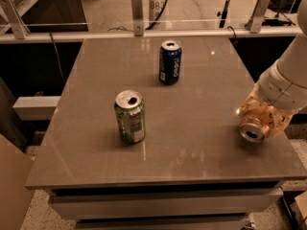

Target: Place orange can upright

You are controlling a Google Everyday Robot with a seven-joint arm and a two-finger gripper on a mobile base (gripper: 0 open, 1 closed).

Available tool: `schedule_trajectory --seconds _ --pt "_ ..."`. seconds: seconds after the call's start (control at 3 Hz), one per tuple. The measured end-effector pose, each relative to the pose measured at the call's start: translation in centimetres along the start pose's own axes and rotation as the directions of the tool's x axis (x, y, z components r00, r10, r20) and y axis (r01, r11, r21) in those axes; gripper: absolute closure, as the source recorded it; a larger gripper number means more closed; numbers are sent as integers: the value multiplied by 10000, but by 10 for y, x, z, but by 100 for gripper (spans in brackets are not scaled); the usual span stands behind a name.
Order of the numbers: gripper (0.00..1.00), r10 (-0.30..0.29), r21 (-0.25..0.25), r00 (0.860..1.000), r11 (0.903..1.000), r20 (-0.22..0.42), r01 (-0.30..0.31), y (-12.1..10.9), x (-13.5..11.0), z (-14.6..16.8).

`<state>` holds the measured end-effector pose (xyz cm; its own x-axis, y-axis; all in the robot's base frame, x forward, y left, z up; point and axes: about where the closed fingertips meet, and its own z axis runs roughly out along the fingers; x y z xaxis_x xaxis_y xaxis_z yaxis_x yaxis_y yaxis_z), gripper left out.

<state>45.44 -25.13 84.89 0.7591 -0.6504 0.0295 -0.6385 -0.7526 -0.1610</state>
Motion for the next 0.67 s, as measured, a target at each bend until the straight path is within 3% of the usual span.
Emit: schedule_trajectory --seconds 0.67 --pt "100 963 990 9947 9908 -363 -924 -4 6 -4"
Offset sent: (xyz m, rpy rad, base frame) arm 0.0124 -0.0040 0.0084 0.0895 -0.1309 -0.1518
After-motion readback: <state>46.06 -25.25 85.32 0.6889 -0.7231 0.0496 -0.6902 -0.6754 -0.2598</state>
